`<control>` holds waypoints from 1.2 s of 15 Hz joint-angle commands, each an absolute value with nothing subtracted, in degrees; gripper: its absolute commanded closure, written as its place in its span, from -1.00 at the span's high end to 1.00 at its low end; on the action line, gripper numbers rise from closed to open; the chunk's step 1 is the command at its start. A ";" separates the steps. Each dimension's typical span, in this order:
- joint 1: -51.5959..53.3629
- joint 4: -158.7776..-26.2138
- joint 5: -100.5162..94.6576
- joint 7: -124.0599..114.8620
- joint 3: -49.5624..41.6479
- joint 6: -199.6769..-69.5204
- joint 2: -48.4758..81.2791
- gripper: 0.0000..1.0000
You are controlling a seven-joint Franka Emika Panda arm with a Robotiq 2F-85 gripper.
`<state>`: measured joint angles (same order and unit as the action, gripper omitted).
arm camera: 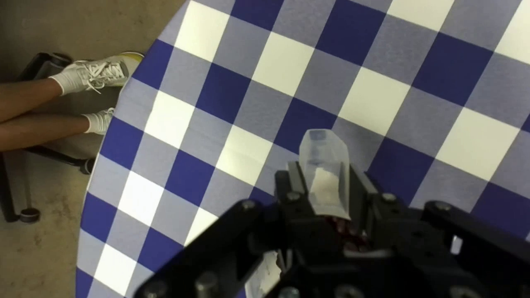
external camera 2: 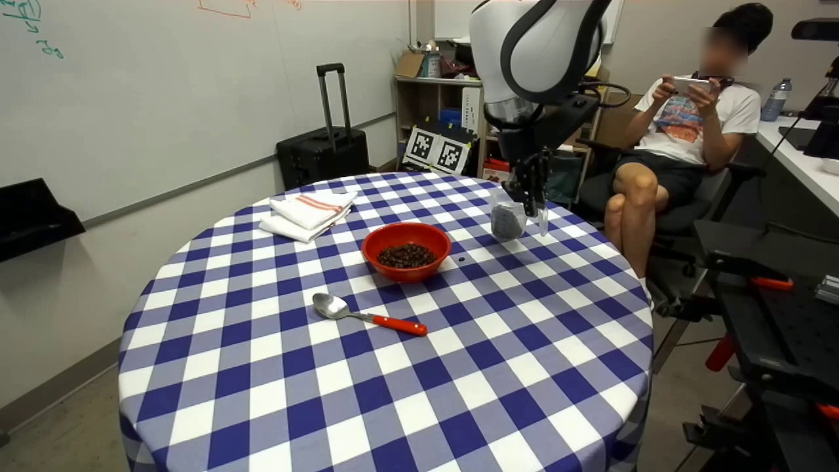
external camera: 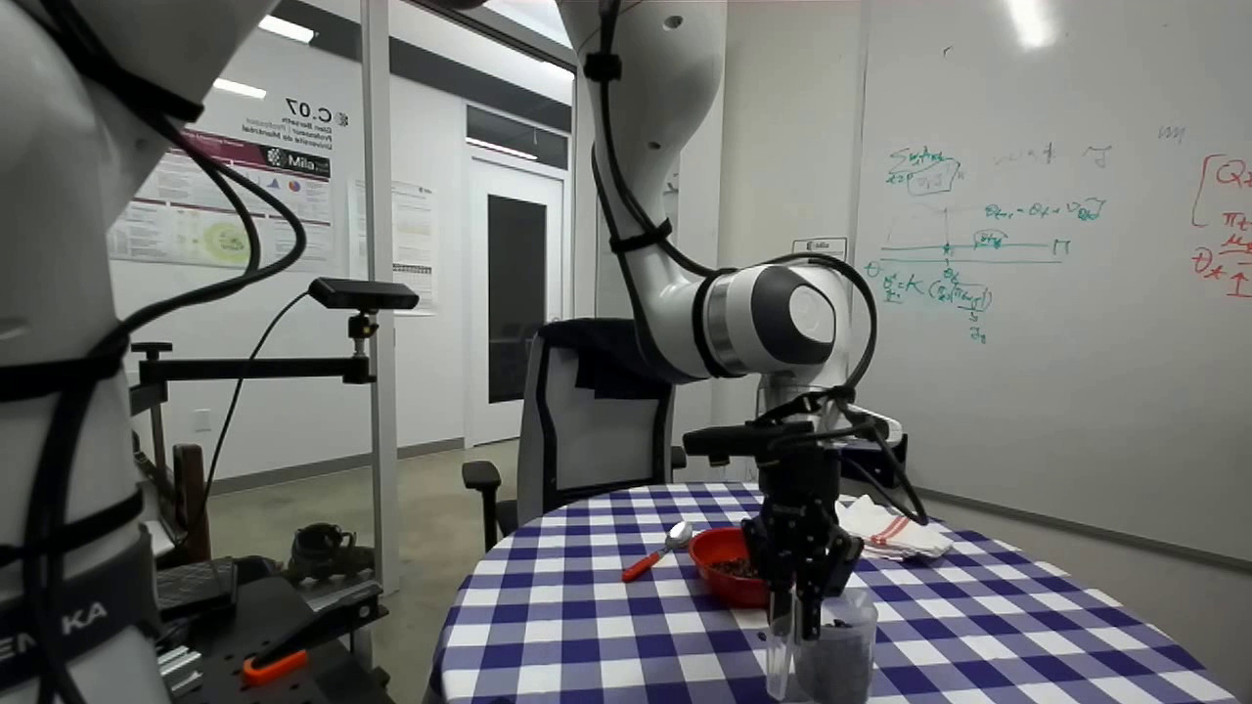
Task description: Pour the contents of the cup into the bowl
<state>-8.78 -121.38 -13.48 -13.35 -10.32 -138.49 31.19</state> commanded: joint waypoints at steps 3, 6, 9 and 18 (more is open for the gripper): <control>-6.86 -128.07 -10.19 -19.21 -13.39 -146.33 29.38 -0.86; -6.60 -129.25 -8.85 -19.37 -13.61 -146.87 29.12 -0.86; -6.87 -129.85 -6.96 -18.45 -13.15 -146.18 27.72 -0.86; -7.24 -132.16 -5.28 -17.56 -12.93 -146.31 22.21 0.94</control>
<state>-7.84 -129.26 -6.94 -18.61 -12.56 -145.53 25.43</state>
